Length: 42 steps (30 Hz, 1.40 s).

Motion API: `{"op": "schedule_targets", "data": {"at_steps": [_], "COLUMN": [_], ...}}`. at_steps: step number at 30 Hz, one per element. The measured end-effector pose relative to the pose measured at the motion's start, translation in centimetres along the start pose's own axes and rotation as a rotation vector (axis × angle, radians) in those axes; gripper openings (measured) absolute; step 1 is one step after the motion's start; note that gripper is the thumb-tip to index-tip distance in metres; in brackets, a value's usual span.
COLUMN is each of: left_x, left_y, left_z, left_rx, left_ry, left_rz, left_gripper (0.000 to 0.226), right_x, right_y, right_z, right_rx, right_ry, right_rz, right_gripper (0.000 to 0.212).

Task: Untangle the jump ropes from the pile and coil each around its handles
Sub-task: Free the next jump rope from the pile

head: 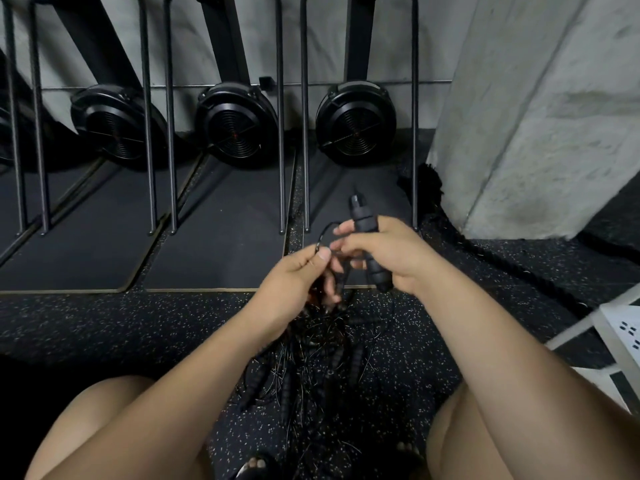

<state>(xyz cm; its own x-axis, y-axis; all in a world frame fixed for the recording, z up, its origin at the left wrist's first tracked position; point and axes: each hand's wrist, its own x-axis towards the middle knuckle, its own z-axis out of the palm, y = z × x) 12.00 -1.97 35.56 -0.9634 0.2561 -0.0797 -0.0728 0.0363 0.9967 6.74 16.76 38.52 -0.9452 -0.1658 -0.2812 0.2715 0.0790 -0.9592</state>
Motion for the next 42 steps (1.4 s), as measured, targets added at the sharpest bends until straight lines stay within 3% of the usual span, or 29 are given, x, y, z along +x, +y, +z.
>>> {"op": "schedule_targets", "data": {"at_steps": [6, 13, 17, 21, 26, 32, 34, 38, 42], "left_x": [0.2, 0.9, 1.3, 1.3, 1.5, 0.4, -0.1, -0.8, -0.7], "left_y": [1.2, 1.6, 1.1, 0.6, -1.5, -2.7, -2.7, -3.2, -4.5], "left_z": [-1.7, -3.9, -4.6, -4.8, -4.1, -0.7, 0.2, 0.6, 0.4], "left_rx": [-0.277, -0.495, -0.404, -0.18, -0.103, 0.027, 0.025, 0.188, 0.274], "left_ry": [0.113, 0.26, 0.307, 0.296, 0.138, -0.299, -0.385, -0.427, -0.366], "left_rz": [0.024, 0.012, -0.009, -0.168, -0.334, -0.336, -0.349, -0.23, -0.197], "left_gripper": [0.033, 0.034, 0.035, 0.051, 0.084, 0.091, 0.085, 0.039, 0.033], "right_x": [-0.9, -0.5, -0.7, -1.4, -2.2, -2.0, -1.8, -1.4, -1.1], "right_y": [1.0, 2.8, 2.7, 1.5, -0.9, -2.8, -3.0, -2.9, -2.9], "right_z": [3.7, 6.1, 6.3, 5.3, 2.7, -0.4, -0.9, -1.5, -1.9], "right_rx": [0.047, -0.051, -0.105, -0.136, 0.02, 0.311, 0.394, 0.468, 0.527], "right_ry": [-0.317, -0.308, -0.262, -0.248, -0.26, -0.178, -0.111, -0.012, 0.058], "right_rz": [0.063, 0.139, 0.093, 0.037, 0.005, -0.066, -0.083, -0.069, -0.056], "right_gripper": [0.031, 0.032, 0.024, 0.029, 0.026, 0.032, 0.025, 0.03, 0.03]}}
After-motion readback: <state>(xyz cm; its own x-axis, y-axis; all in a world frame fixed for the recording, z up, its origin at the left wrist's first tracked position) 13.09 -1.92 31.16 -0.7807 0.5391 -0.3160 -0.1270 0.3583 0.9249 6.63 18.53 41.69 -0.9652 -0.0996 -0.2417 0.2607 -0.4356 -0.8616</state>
